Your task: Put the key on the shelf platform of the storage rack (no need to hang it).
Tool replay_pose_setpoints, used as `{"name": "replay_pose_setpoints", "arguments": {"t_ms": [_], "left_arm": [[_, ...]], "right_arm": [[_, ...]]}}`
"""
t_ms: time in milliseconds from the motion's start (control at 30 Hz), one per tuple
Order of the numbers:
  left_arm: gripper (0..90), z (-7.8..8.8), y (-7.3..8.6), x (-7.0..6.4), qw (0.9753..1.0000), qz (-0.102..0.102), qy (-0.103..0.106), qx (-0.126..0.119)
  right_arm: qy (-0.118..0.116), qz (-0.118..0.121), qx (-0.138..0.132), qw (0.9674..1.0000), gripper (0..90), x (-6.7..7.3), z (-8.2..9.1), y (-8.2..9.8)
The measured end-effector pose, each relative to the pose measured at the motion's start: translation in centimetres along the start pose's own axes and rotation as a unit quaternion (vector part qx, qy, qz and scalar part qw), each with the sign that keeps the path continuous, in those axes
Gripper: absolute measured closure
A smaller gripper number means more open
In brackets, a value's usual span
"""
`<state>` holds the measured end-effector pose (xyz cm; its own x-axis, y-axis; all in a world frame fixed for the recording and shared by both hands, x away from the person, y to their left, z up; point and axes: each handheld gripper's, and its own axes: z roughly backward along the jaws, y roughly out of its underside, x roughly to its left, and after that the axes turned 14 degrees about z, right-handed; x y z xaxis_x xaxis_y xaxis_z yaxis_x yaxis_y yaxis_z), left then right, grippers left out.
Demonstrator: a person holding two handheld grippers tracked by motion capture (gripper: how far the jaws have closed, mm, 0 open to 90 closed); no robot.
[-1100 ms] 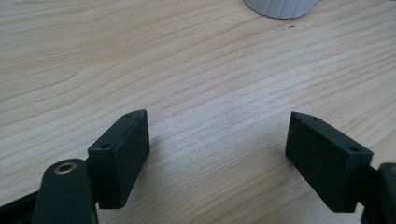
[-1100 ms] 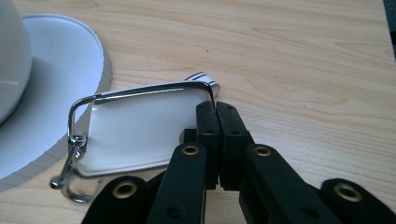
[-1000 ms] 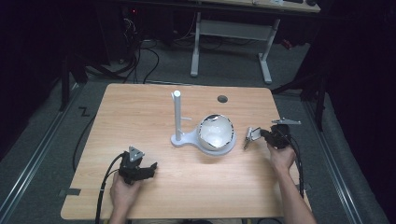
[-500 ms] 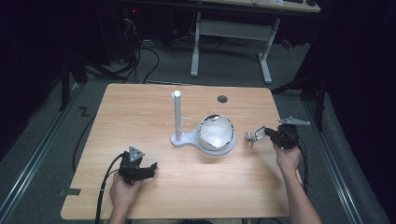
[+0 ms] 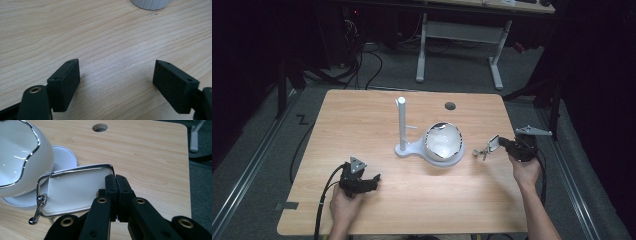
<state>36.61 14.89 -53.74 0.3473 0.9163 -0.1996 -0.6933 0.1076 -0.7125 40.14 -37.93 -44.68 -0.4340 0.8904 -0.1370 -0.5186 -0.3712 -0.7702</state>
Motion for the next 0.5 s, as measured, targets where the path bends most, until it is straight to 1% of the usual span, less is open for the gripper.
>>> {"name": "replay_pose_setpoints", "arguments": {"t_ms": [33, 100, 167, 233, 300, 400, 500], "left_arm": [[22.3, 0.0, 0.0, 0.0, 1.0, 0.0, 0.0, 0.0], [22.3, 0.0, 0.0, 0.0, 1.0, 0.0, 0.0, 0.0], [22.3, 0.0, 0.0, 0.0, 1.0, 0.0, 0.0, 0.0], [22.3, 0.0, 0.0, 0.0, 1.0, 0.0, 0.0, 0.0], [22.3, 0.0, 0.0, 0.0, 1.0, 0.0, 0.0, 0.0], [22.3, 0.0, 0.0, 0.0, 1.0, 0.0, 0.0, 0.0], [22.4, 0.0, 0.0, 0.0, 1.0, 0.0, 0.0, 0.0]], "right_arm": [[0.0, 0.0, 0.0, 1.0, 89.9, 0.0, 0.0, 0.0], [-0.004, 0.004, -0.004, 1.0, 89.9, 0.1, 0.6, -0.1], [-0.005, 0.002, -0.005, 1.0, 89.9, 0.1, 0.7, -0.1], [-0.018, -0.002, -0.016, 0.9997, 89.9, 0.1, 1.3, -0.4], [-0.023, -0.006, -0.021, 0.9995, 89.9, 0.3, 1.6, -0.5], [-0.029, 0.004, -0.022, 0.9993, 89.9, 0.6, 2.0, -0.8], [-0.03, 0.009, -0.023, 0.9993, 89.9, 0.8, 2.3, -1.0]]}}
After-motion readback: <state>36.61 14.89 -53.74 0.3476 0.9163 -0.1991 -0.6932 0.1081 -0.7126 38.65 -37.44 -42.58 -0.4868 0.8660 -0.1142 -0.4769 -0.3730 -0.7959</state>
